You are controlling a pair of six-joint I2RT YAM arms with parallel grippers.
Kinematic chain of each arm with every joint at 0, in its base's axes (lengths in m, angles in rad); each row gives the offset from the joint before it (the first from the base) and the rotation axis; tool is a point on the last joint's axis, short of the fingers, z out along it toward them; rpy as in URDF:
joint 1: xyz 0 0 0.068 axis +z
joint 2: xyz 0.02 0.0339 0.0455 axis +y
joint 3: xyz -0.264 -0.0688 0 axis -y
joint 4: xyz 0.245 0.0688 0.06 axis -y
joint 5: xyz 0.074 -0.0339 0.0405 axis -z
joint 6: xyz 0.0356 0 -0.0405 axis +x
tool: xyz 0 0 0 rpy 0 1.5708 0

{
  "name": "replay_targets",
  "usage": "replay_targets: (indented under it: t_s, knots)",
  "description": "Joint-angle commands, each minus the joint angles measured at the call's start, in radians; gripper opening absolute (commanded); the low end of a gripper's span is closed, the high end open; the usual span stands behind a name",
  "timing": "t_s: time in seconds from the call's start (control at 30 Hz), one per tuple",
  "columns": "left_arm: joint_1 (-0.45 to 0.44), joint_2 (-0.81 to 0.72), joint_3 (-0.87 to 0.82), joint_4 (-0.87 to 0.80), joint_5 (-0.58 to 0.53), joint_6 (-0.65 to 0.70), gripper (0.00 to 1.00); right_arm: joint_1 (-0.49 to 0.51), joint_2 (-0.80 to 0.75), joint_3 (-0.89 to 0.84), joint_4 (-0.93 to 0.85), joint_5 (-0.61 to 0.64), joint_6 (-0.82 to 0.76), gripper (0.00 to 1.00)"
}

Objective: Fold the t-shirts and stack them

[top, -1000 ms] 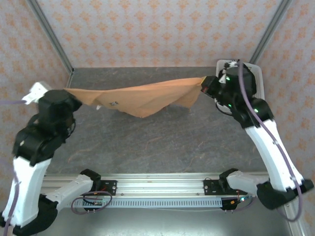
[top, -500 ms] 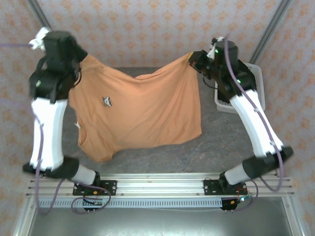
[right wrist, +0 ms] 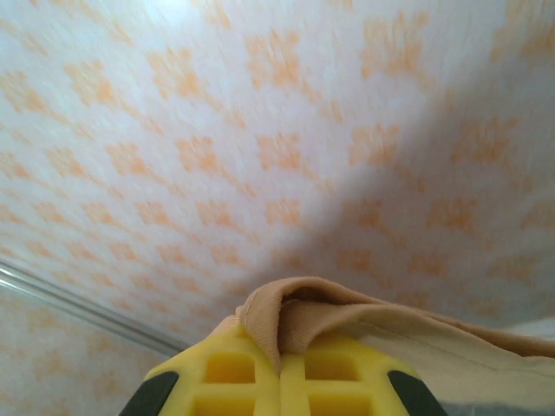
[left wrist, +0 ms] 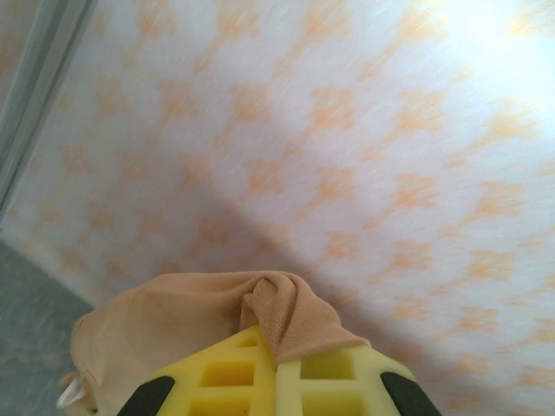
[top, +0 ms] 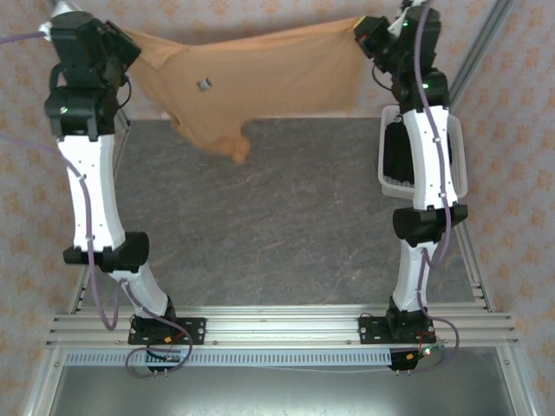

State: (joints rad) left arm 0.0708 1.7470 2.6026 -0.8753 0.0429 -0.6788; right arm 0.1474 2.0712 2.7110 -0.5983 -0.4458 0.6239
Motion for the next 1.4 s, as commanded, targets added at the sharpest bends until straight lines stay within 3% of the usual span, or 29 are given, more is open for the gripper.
replay_targets:
  t_s: [0.0,0.1,0.17,0.23,0.37,0.53,0.63,0.9,1.13,1.37]
  knots:
    - [-0.009,-0.121,-0.063,0.031,0.017,0.026,0.0,-0.031,-0.006,0.008,-0.09,0.013,-0.022,0.0]
    - [-0.048,-0.251,-0.364,0.008,0.03,0.001,0.0,-0.034,-0.007,-0.062,-0.173,-0.002,-0.068,0.0]
    - [-0.074,-0.368,-0.687,0.052,0.061,-0.055,0.0,-0.029,-0.018,-0.182,-0.234,-0.008,-0.103,0.0]
    - [-0.11,-0.455,-0.949,0.059,0.055,-0.096,0.0,-0.018,-0.063,-0.4,-0.23,0.006,-0.123,0.0]
    - [-0.177,-0.562,-1.436,0.1,0.068,-0.188,0.0,0.007,-0.252,-1.046,0.041,-0.002,-0.053,0.0]
    - [-0.254,-0.573,-1.821,0.24,0.178,-0.374,0.0,0.066,-0.314,-1.429,0.109,0.018,-0.002,0.0]
    - [-0.306,-0.582,-1.913,0.247,0.181,-0.462,0.0,0.1,-0.344,-1.562,0.109,0.059,0.003,0.0]
    - [-0.358,-0.737,-1.982,0.046,0.192,-0.611,0.0,0.124,-0.485,-1.724,-0.013,0.181,0.016,0.0]
    - [-0.367,-0.859,-2.01,-0.059,0.254,-0.664,0.0,0.126,-0.647,-1.77,-0.219,0.327,0.006,0.0]
    - [-0.427,-0.844,-1.922,-0.099,0.323,-0.635,0.0,0.126,-0.761,-1.832,-0.269,0.354,-0.015,0.0]
